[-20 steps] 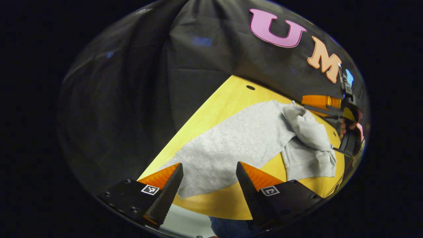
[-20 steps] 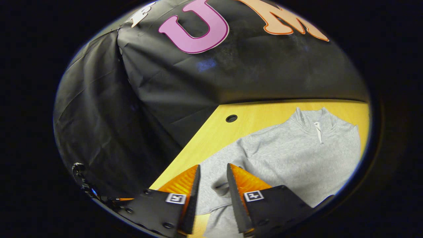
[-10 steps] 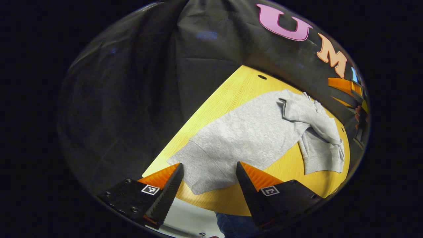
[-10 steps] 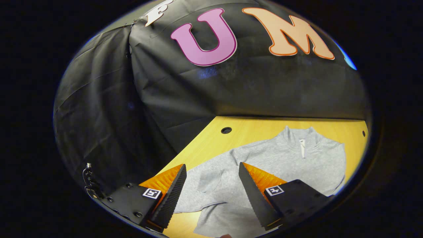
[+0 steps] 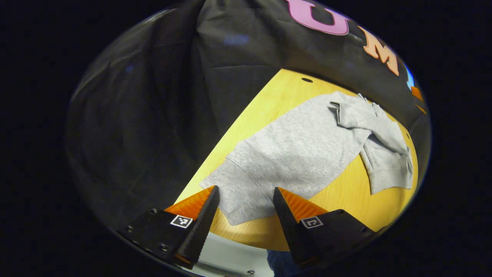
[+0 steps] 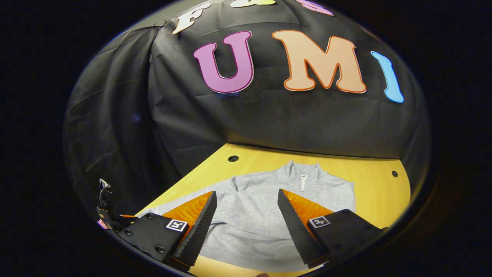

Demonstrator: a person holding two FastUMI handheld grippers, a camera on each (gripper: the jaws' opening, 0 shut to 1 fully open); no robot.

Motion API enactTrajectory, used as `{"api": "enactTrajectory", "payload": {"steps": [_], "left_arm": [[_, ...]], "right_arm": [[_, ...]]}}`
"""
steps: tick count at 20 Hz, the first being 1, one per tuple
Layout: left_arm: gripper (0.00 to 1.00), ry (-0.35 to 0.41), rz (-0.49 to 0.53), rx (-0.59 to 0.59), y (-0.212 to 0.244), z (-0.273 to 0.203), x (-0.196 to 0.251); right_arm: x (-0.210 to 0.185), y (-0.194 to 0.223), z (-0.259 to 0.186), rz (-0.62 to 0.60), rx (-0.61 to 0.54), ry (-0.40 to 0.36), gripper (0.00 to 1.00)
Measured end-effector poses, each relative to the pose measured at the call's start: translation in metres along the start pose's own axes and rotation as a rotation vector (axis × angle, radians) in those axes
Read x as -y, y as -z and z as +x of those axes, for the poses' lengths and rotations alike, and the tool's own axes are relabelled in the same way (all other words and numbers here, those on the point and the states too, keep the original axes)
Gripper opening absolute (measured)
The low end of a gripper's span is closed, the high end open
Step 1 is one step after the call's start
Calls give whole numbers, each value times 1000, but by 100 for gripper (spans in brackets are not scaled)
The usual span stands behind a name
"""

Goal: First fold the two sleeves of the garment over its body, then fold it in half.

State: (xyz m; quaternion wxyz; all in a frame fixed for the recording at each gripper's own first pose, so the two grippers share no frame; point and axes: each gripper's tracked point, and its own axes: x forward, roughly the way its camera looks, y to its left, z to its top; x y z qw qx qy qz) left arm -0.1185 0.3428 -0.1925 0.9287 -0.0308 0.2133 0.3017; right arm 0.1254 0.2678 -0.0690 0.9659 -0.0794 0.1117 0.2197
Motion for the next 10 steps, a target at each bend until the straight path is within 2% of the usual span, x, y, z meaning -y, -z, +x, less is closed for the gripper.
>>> {"api": "enactTrajectory", "payload": {"steps": [4, 5, 6, 8, 9, 10], "left_arm": [[76, 9, 0, 8, -4, -3, -4], [60, 11, 0, 10, -7, -2, -4], [58, 18, 10, 5, -5, 2, 2], [44, 31, 23, 1, -7, 6, 10], [31, 28, 17, 3, -9, 8, 11], [24, 15, -4, 5, -12, 10, 12]], "right_arm": [[23, 0, -35, 18, -6, 50, 98], [30, 4, -42, 8, -7, 73, 98], [39, 4, -47, -3, -5, 99, 98], [46, 5, -58, 5, 4, 126, 98], [47, 6, -62, 15, 9, 133, 98], [50, 6, -66, 17, 14, 145, 98]]}}
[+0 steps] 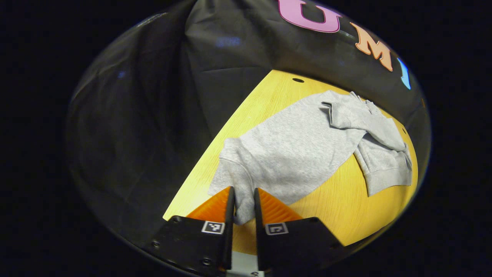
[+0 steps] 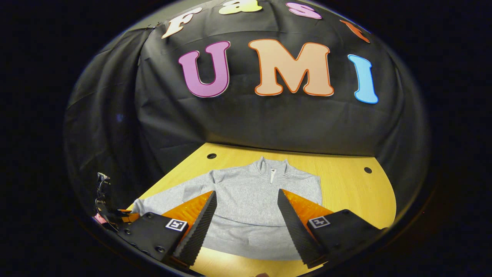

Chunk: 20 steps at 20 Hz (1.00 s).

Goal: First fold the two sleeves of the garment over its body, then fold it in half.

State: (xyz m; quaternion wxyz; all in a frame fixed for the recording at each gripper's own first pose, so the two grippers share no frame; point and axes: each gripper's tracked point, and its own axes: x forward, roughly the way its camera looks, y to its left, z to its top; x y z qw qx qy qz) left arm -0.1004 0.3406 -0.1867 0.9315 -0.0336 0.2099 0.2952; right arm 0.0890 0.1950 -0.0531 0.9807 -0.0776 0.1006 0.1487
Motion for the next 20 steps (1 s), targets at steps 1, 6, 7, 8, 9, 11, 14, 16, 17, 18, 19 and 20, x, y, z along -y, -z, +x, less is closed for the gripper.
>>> {"api": "enactTrajectory", "payload": {"steps": [1, 6, 7, 8, 9, 11, 14, 16, 17, 18, 19, 20], "left_arm": [[12, -12, -21, 2, -2, 1, 1], [3, 2, -128, -8, -6, 0, 11], [1, 16, -160, -3, -10, -1, 14], [0, 36, -184, -3, -10, -1, 19], [0, 53, -201, 4, -14, -3, 23], [0, 113, -244, 25, -27, -8, 38], [0, 225, -296, 58, -51, -19, 76], [0, 286, -287, 79, -66, -27, 102], [0, 321, -281, 80, -72, -30, 118], [0, 362, -279, 81, -77, -32, 138], [0, 398, -275, 81, -84, -36, 157], [0, 431, -267, 88, -90, -38, 175]], "right_arm": [[5, 0, -2, -2, 2, 16, 98], [24, 2, -17, 6, 14, 69, 98], [27, 3, -20, 8, 16, 79, 98], [31, 4, -23, 12, 17, 88, 98], [35, 5, -26, 16, 19, 95, 98], [44, 9, -34, 21, 13, 113, 98], [60, 13, -42, 7, 14, 144, 99], [69, 16, -49, 0, 10, 157, 99], [75, 17, -52, -5, 10, 161, 99], [79, 17, -55, -9, 10, 163, 99], [83, 17, -57, -8, 13, 160, 99], [87, 16, -60, -3, 16, 153, 99]]}}
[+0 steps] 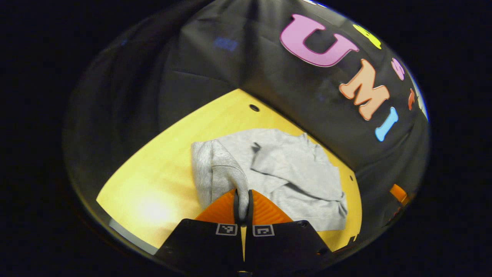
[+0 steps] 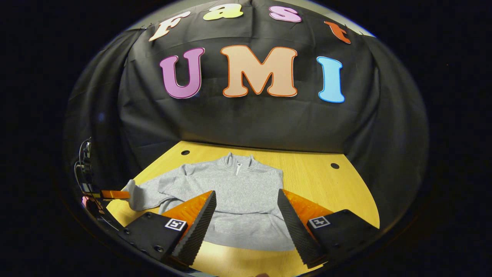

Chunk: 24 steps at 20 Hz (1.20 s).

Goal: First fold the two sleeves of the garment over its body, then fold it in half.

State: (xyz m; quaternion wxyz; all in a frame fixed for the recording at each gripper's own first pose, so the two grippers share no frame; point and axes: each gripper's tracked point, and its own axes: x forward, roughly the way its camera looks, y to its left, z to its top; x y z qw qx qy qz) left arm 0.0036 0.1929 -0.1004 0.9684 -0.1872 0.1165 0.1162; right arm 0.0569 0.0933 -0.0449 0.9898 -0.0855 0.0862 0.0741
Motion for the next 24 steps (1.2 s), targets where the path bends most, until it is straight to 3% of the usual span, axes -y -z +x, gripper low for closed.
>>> {"api": "enactTrajectory", "payload": {"steps": [9, 16, 21, 24], "left_arm": [[0, 237, 83, -1, 0, 44, 167], [0, 408, 180, -31, 11, 84, 284], [2, 523, 239, -93, 36, 109, 353], [0, 554, 265, -127, 52, 132, 380]], "right_arm": [[54, -5, 1, 28, 12, -22, 99], [117, -4, 9, 61, 9, 32, 99], [148, 6, 10, 93, -14, 59, 99], [160, 10, 8, 103, -19, 73, 99]]}}
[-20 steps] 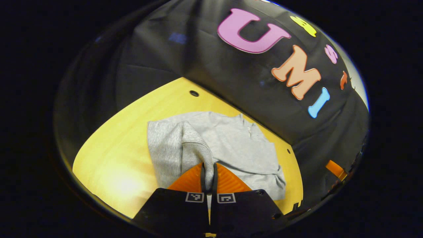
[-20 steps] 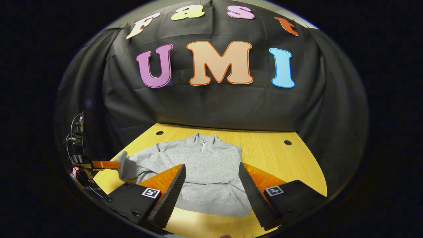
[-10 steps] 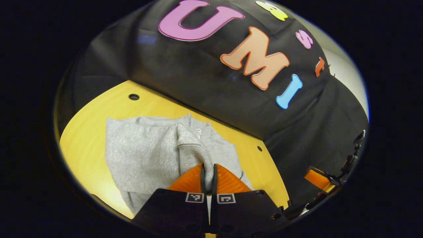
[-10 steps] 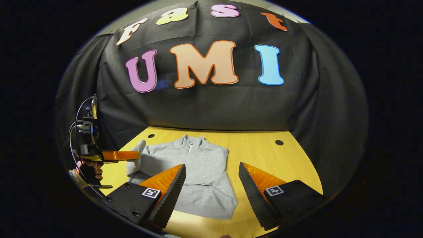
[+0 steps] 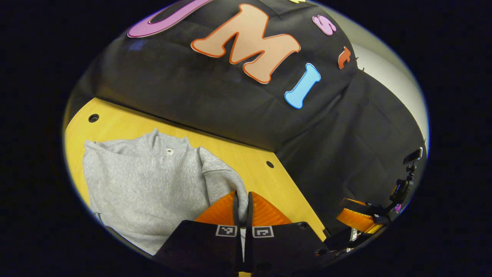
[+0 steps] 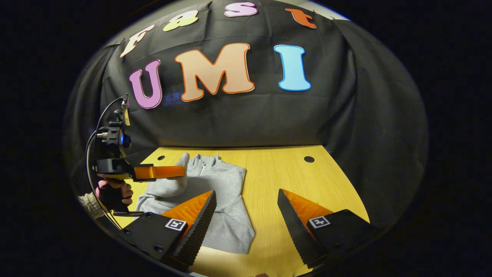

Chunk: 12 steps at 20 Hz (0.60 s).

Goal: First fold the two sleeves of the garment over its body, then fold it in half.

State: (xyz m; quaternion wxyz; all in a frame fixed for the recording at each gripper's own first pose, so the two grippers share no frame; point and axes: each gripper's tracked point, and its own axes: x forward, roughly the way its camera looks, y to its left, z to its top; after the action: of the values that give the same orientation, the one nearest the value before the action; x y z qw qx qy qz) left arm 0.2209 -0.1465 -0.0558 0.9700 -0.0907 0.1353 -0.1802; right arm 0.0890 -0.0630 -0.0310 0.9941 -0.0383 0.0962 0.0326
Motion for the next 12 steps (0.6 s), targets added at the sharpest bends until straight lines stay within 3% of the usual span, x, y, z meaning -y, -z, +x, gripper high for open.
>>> {"api": "enactTrajectory", "payload": {"steps": [3, 8, 9, 12], "left_arm": [[1, 16, -26, -54, 13, 38, 6], [11, -43, -40, -122, 39, 81, -17], [6, -46, -41, -139, 45, 87, -22], [19, -52, -39, -200, 62, 92, -33]], "right_arm": [[11, 4, -2, -3, -11, 25, 96], [20, 5, -8, 11, -19, 50, 99], [21, 7, -9, 16, -19, 50, 99], [15, 7, -8, 13, -23, 44, 99]]}}
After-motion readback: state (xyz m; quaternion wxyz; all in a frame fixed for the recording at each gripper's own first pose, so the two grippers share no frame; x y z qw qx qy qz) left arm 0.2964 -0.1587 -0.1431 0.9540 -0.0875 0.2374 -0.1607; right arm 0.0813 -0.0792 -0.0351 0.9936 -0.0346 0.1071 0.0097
